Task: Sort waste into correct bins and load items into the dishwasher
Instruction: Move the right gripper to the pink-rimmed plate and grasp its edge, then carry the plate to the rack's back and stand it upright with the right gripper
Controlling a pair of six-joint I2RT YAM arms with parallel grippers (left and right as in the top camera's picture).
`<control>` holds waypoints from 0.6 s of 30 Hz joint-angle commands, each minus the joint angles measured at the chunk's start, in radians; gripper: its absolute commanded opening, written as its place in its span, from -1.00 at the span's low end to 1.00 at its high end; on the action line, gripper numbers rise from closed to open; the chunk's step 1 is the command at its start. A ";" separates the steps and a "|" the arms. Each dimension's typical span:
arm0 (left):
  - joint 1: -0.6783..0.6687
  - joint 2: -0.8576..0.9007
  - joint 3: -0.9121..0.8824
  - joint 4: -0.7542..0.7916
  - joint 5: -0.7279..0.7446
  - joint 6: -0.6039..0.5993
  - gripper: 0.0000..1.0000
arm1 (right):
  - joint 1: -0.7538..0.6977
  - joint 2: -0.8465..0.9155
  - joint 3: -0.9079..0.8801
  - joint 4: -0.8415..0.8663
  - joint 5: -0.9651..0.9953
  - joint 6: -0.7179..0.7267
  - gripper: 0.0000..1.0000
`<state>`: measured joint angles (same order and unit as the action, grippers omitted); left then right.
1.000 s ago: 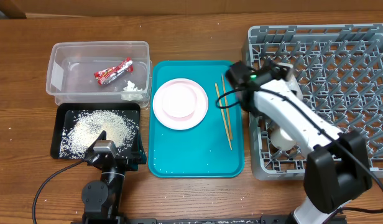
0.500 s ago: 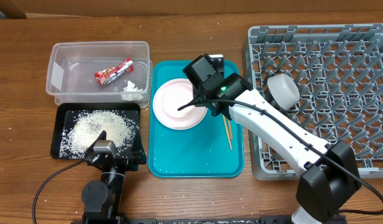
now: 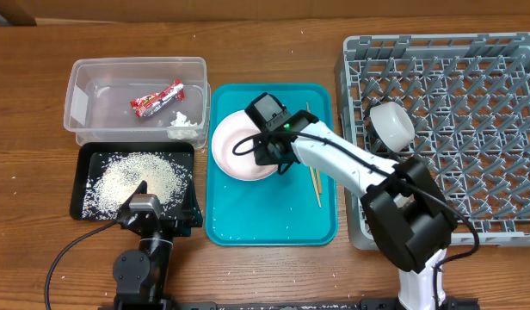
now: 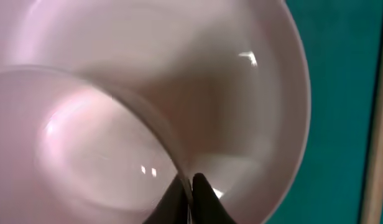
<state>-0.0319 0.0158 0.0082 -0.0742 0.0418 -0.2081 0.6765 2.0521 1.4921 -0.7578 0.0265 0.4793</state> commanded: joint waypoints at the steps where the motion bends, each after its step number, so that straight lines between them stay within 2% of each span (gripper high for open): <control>1: 0.006 -0.005 -0.003 0.000 0.006 -0.009 1.00 | -0.019 -0.082 0.024 -0.034 0.009 -0.005 -0.92; 6: 0.006 -0.005 -0.003 0.000 0.007 -0.009 1.00 | -0.060 -0.239 0.029 -0.085 0.180 -0.003 -0.92; 12: 0.006 -0.005 -0.003 0.000 0.007 -0.009 1.00 | -0.166 -0.403 0.029 -0.200 0.693 0.109 -0.92; 15: 0.006 -0.005 -0.003 0.000 0.007 -0.009 1.00 | -0.249 -0.420 0.029 -0.227 0.945 0.110 -0.92; 18: 0.006 -0.005 -0.003 0.000 0.006 -0.009 1.00 | -0.343 -0.417 0.012 -0.232 1.104 0.120 -0.92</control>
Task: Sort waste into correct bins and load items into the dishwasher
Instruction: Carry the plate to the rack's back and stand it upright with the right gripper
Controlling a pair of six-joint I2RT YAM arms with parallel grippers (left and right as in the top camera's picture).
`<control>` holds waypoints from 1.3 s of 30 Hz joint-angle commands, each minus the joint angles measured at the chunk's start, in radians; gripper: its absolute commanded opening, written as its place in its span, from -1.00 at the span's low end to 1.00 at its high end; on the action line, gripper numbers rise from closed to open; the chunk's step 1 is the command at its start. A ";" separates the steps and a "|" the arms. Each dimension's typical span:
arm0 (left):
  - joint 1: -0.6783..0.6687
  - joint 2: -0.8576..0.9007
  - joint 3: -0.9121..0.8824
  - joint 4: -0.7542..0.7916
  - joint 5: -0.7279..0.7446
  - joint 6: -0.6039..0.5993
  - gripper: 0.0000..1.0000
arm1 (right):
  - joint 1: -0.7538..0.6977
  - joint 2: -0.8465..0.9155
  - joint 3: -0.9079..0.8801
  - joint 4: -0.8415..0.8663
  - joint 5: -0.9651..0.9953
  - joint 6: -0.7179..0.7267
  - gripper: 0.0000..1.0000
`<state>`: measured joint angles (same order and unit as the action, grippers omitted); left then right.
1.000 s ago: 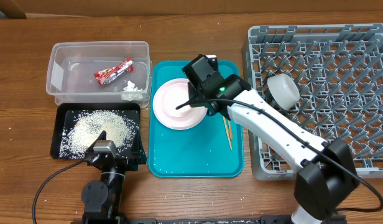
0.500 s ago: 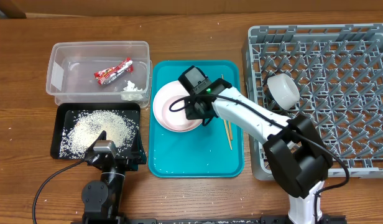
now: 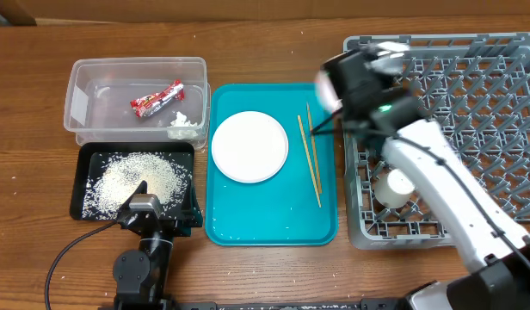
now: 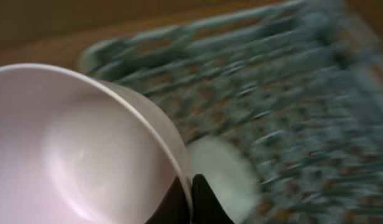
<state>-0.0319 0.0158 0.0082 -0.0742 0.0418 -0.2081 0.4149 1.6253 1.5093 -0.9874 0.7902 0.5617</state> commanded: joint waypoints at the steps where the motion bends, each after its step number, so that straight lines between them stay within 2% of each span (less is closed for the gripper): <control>1: 0.006 -0.005 -0.003 0.000 0.007 -0.009 1.00 | -0.119 0.010 -0.013 -0.003 0.357 0.053 -0.92; 7: 0.006 -0.005 -0.003 0.000 0.006 -0.009 1.00 | -0.312 0.028 -0.058 -0.011 0.357 0.060 -0.92; 13: 0.006 -0.005 -0.003 0.000 0.007 -0.009 1.00 | -0.398 0.052 -0.153 0.014 0.358 0.060 -0.92; 19: 0.006 -0.005 -0.003 0.000 0.006 -0.009 1.00 | -0.385 0.101 -0.195 0.016 0.363 0.054 -0.92; 30: 0.006 -0.005 -0.003 0.000 0.006 -0.009 1.00 | -0.256 0.162 -0.221 0.007 0.420 0.041 -0.92; 39: 0.006 -0.005 -0.003 0.000 0.007 -0.009 1.00 | -0.260 0.167 -0.240 0.040 0.591 0.034 -0.92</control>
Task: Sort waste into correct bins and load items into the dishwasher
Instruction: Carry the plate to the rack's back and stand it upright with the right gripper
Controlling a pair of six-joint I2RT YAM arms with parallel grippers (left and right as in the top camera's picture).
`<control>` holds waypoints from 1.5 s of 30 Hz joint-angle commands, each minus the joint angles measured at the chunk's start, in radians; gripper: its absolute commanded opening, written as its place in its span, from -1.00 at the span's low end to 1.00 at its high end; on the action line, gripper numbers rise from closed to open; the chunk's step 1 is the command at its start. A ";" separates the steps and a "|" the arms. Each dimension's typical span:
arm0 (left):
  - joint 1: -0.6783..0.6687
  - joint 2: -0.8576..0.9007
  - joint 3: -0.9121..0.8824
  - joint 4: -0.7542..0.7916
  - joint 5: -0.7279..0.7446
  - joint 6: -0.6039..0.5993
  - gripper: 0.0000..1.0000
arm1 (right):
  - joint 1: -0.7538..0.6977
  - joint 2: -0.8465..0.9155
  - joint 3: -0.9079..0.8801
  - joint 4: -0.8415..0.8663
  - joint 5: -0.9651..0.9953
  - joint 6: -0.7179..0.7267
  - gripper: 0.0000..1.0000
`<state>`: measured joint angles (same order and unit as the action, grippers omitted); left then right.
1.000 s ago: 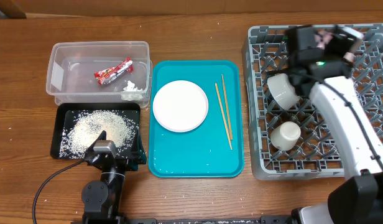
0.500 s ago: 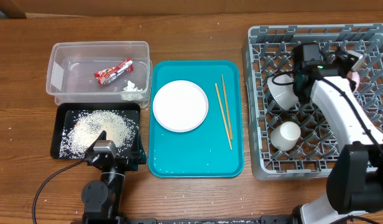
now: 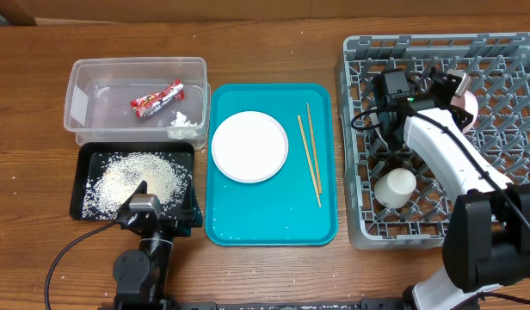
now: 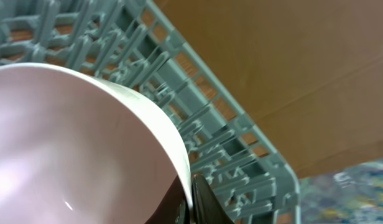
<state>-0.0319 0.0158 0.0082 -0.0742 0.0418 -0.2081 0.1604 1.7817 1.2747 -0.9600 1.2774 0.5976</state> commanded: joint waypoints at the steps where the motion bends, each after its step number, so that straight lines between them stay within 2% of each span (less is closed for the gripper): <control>1: 0.006 -0.005 -0.003 0.000 0.007 -0.009 1.00 | -0.006 0.011 -0.005 0.011 0.087 -0.003 -0.92; 4: 0.006 -0.005 -0.003 0.000 0.007 -0.009 1.00 | -0.010 0.012 -0.006 0.004 0.023 -0.003 -0.92; 16: 0.006 -0.005 -0.003 0.000 0.006 -0.009 1.00 | 0.016 0.041 -0.024 0.003 0.012 -0.029 -0.91; 24: 0.006 -0.005 -0.003 0.000 0.006 -0.009 1.00 | 0.065 0.039 -0.023 0.010 0.249 -0.029 -0.92; 31: 0.006 -0.005 -0.003 0.000 0.006 -0.009 1.00 | 0.031 0.039 -0.024 0.003 0.211 -0.029 -0.92; 37: 0.006 -0.005 -0.003 0.000 0.006 -0.009 1.00 | -0.016 0.040 -0.025 -0.027 0.089 -0.029 -0.92; 45: 0.006 -0.005 -0.003 0.000 0.006 -0.009 1.00 | 0.073 0.040 -0.026 -0.042 0.067 -0.028 -0.91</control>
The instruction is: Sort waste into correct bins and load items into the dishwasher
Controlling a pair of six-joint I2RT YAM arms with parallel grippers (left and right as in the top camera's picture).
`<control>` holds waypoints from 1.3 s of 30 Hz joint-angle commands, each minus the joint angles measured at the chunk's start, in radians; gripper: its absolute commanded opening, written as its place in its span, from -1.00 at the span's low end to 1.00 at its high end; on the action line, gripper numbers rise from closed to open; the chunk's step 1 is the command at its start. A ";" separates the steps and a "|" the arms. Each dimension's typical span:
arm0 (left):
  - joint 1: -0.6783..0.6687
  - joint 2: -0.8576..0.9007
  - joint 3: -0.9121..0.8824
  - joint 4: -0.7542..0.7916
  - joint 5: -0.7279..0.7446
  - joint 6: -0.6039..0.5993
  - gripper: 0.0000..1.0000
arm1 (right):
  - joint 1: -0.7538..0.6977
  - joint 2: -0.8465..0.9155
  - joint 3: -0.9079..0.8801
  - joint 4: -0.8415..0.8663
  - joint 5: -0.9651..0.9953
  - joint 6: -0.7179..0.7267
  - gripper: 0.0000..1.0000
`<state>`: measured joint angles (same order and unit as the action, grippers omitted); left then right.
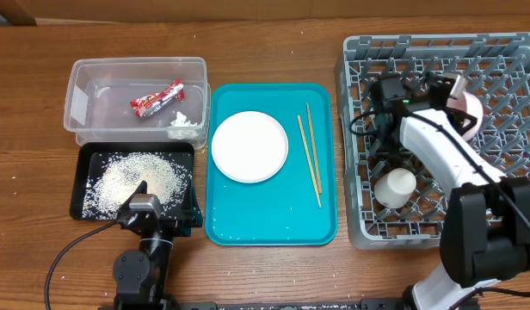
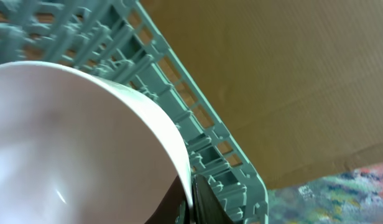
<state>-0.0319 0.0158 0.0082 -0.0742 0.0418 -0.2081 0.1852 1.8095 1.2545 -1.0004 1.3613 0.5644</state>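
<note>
My right gripper (image 2: 190, 198) is shut on the rim of a pink bowl (image 2: 73, 143), held on edge over the grey dish rack (image 1: 497, 60). From overhead the bowl (image 1: 468, 112) shows at the rack's middle right, beside my right gripper (image 1: 454, 96). A white cup (image 1: 396, 184) lies lower in the rack. A white plate (image 1: 249, 146) and two chopsticks (image 1: 310, 159) lie on the teal tray (image 1: 274, 226). The left arm (image 1: 143, 215) rests at the table's front, its fingers hidden.
A clear bin (image 1: 136, 99) at the back left holds a red wrapper (image 1: 157, 98) and crumpled paper. A black tray (image 1: 84, 202) in front of it holds spilled rice. In the right wrist view the rack's far wall (image 2: 198, 130) lies close behind the bowl.
The right gripper with the bowl has shifted slightly within the rack, and the bowl looks a little lower among the tines. Everything else is unchanged.
My right gripper was shut on the bowl's rim as it sat on the white plate in the tray. Then it held the bowl over the rack's left side. After that the bowl was at the rack's middle right, where it stays now.
</note>
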 commanded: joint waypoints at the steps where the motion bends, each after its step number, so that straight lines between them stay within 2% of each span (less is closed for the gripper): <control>1: 0.006 -0.005 -0.003 0.000 0.006 -0.009 1.00 | 0.061 0.013 -0.007 -0.001 -0.018 0.005 -0.91; 6: 0.006 -0.005 -0.003 0.000 0.007 -0.009 1.00 | 0.089 0.013 -0.007 -0.010 -0.041 0.007 -0.72; 8: 0.006 -0.005 -0.003 0.000 0.006 -0.009 1.00 | 0.091 0.012 -0.007 -0.021 -0.040 0.012 -0.53; 10: 0.006 -0.005 -0.003 0.000 0.007 -0.009 1.00 | 0.092 0.010 -0.003 -0.026 -0.040 0.013 -0.22; 15: 0.006 -0.005 -0.003 0.000 0.006 -0.009 1.00 | 0.129 -0.025 0.039 -0.028 -0.040 0.011 0.09; 20: 0.006 -0.005 -0.003 0.000 0.006 -0.009 1.00 | 0.206 -0.078 0.085 -0.046 -0.060 0.002 0.20; 26: 0.006 -0.005 -0.003 0.000 0.006 -0.009 1.00 | 0.312 -0.127 0.089 -0.042 -0.215 -0.022 0.25; 29: 0.006 -0.005 -0.003 0.000 0.006 -0.009 1.00 | 0.362 -0.142 0.090 -0.023 -0.370 -0.023 0.36; 30: 0.006 -0.005 -0.003 0.000 0.007 -0.009 1.00 | 0.403 -0.149 0.090 0.005 -0.555 -0.048 0.47; 31: 0.006 -0.005 -0.003 0.000 0.007 -0.009 1.00 | 0.415 -0.149 0.090 0.030 -0.673 -0.068 0.49; 32: 0.006 -0.005 -0.003 0.000 0.007 -0.009 1.00 | 0.422 -0.147 0.089 0.065 -0.840 -0.095 0.49; 34: 0.006 -0.005 -0.003 0.000 0.007 -0.009 1.00 | 0.422 -0.144 0.087 0.095 -1.000 -0.119 0.47; 36: 0.006 -0.005 -0.003 0.000 0.006 -0.009 1.00 | 0.422 -0.122 0.087 0.142 -1.209 -0.147 0.32; 38: 0.006 -0.005 -0.003 0.000 0.006 -0.009 1.00 | 0.422 -0.092 0.087 0.183 -1.337 -0.164 0.19; 39: 0.006 -0.005 -0.003 0.000 0.007 -0.009 1.00 | 0.422 -0.079 0.087 0.208 -1.405 -0.192 0.19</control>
<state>-0.0319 0.0158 0.0082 -0.0742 0.0418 -0.2081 0.6102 1.6966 1.3224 -0.8368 0.2874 0.4419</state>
